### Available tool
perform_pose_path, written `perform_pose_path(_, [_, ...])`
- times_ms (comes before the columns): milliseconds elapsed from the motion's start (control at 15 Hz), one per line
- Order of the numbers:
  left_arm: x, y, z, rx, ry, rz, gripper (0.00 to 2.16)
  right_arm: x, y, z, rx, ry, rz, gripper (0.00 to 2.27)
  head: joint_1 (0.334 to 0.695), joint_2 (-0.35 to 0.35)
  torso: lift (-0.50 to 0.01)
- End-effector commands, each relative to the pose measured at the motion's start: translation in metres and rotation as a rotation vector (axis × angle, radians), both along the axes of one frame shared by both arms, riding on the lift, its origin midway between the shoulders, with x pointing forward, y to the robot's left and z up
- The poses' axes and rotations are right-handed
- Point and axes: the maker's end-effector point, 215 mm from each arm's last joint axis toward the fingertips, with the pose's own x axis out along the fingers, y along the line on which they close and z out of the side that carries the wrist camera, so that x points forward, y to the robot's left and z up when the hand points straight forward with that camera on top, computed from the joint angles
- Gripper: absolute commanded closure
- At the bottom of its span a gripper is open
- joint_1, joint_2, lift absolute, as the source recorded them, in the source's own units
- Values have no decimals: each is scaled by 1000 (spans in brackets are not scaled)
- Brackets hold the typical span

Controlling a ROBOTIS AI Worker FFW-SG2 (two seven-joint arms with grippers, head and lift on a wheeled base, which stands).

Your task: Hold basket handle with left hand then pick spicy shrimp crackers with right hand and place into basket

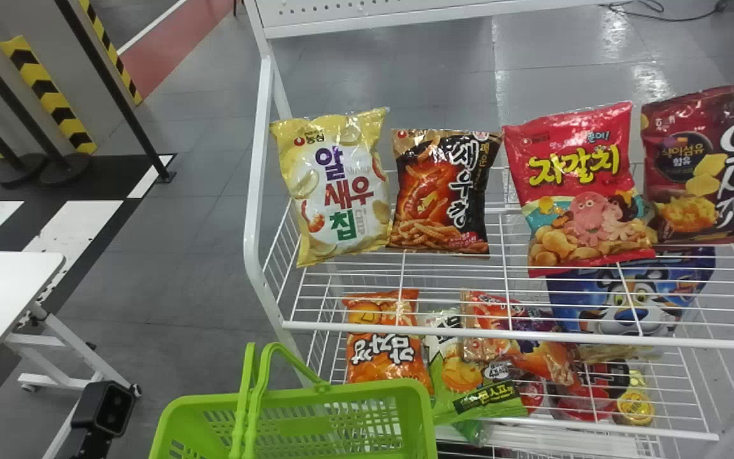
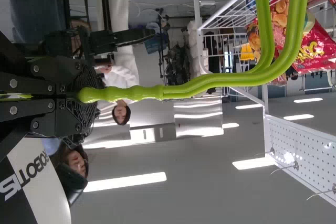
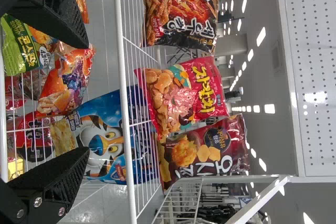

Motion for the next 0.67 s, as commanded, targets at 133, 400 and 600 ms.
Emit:
perform_pose_path(133, [0, 0, 2, -9, -1, -1, 2132, 1, 0, 0, 0, -1, -1, 117, 695, 237, -7])
perform_pose_path(400, [0, 0, 2, -9, -1, -1, 2132, 1, 1, 1, 1, -5, 1, 117, 695, 237, -7])
perform_pose_path(600, [0, 0, 1, -5, -1, -1, 2132, 1, 0, 0, 0, -2, 1, 117, 695, 237, -7])
